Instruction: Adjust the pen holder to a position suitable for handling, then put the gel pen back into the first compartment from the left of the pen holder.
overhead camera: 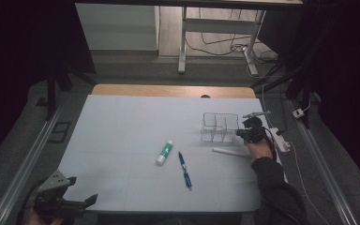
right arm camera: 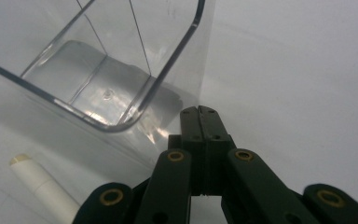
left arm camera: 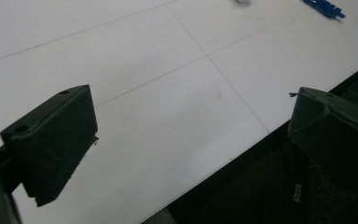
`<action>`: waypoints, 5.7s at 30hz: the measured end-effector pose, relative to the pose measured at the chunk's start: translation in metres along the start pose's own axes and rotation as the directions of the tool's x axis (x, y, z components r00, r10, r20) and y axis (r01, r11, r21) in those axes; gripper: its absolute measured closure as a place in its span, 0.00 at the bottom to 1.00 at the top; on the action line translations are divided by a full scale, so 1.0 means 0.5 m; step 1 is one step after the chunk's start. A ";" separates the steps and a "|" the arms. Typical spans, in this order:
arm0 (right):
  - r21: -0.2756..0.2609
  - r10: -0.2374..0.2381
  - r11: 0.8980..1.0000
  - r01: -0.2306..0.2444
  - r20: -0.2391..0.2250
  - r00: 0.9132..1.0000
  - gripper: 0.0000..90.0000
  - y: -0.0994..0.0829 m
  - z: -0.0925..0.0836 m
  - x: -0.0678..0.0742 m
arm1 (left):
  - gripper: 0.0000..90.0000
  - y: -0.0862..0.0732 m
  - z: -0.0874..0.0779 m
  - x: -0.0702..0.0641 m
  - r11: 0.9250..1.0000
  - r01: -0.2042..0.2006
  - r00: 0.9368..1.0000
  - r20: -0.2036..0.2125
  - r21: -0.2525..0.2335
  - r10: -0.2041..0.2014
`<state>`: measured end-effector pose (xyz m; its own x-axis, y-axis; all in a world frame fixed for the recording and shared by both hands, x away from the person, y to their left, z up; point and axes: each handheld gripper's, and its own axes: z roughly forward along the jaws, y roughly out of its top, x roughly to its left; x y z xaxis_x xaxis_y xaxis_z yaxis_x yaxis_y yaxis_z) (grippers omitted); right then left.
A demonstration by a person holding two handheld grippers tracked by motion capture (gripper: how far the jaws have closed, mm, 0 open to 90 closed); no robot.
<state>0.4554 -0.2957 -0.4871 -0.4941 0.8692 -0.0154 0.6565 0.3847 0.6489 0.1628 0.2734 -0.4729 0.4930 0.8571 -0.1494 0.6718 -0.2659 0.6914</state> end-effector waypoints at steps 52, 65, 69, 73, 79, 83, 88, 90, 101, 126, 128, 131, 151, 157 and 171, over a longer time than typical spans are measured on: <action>-0.029 -0.131 0.991 0.129 -0.123 0.984 1.00 0.098 0.093 0.212 | 0.02 0.003 0.003 0.004 1.000 0.008 1.000 0.006 0.011 -0.009; -0.044 -0.168 0.986 0.163 -0.133 0.977 1.00 0.111 0.106 0.247 | 0.02 0.002 0.002 0.003 1.000 0.011 1.000 0.001 0.005 -0.011; -0.053 -0.171 0.985 0.166 -0.112 0.979 0.97 0.110 0.099 0.245 | 0.01 0.001 0.001 0.005 1.000 0.017 1.000 0.002 0.001 -0.017; -0.066 -0.161 0.986 0.154 -0.113 0.980 0.88 0.108 0.085 0.239 | 0.01 0.001 0.001 0.005 1.000 0.016 1.000 0.003 0.001 -0.016; -0.067 -0.156 0.987 0.149 -0.117 0.981 0.76 0.104 0.056 0.233 | 0.01 0.001 0.001 0.005 1.000 0.016 1.000 0.009 0.000 -0.016; -0.067 -0.130 0.990 0.122 -0.146 0.981 0.64 0.101 0.036 0.226 | 0.01 0.001 0.001 0.006 1.000 0.016 1.000 0.023 0.001 -0.016; -0.059 -0.137 0.990 0.128 -0.176 0.975 0.49 0.093 0.022 0.227 | 0.01 0.001 0.001 0.006 1.000 0.014 0.999 0.030 0.000 -0.014; -0.062 -0.154 0.987 0.145 -0.181 0.971 0.38 0.088 0.012 0.234 | 0.01 0.001 0.001 0.006 1.000 0.013 0.999 0.033 -0.001 -0.013; -0.032 -0.208 0.978 0.206 -0.242 0.948 0.00 0.051 -0.013 0.261 | 0.02 0.001 0.000 0.006 1.000 0.009 0.999 0.040 -0.005 -0.009; -0.047 -0.270 0.962 0.270 -0.331 0.904 0.00 0.000 -0.070 0.332 | 0.02 0.000 0.000 0.007 1.000 0.010 0.999 0.044 -0.005 -0.009; -0.049 -0.299 0.953 0.300 -0.321 0.898 0.00 -0.006 -0.071 0.346 | 0.02 0.000 0.000 0.007 1.000 0.010 0.999 0.045 -0.005 -0.009; -0.038 -0.317 0.946 0.323 -0.326 0.891 0.00 -0.012 -0.070 0.363 | 0.02 0.000 0.000 0.007 1.000 0.010 0.999 0.044 -0.005 -0.010; 0.055 -0.402 0.877 0.477 -0.459 0.792 0.52 -0.068 -0.048 0.449 | 0.02 0.001 0.001 0.006 1.000 0.007 0.999 0.043 -0.001 -0.006; 0.083 -0.437 0.836 0.543 -0.498 0.749 0.91 -0.075 -0.036 0.459 | 0.02 0.001 0.001 0.005 1.000 0.002 0.999 0.042 0.002 -0.002; 0.153 -0.422 0.813 0.562 -0.510 0.750 1.00 -0.083 -0.031 0.434 | 0.02 0.001 0.001 0.005 1.000 0.002 0.999 0.043 0.002 -0.003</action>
<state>0.3124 -0.1278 -0.5055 -0.9380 0.3310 0.1025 0.3435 0.8487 0.4021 0.1647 0.2754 -0.4733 0.5145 0.8381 -0.1813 0.6740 -0.2647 0.6896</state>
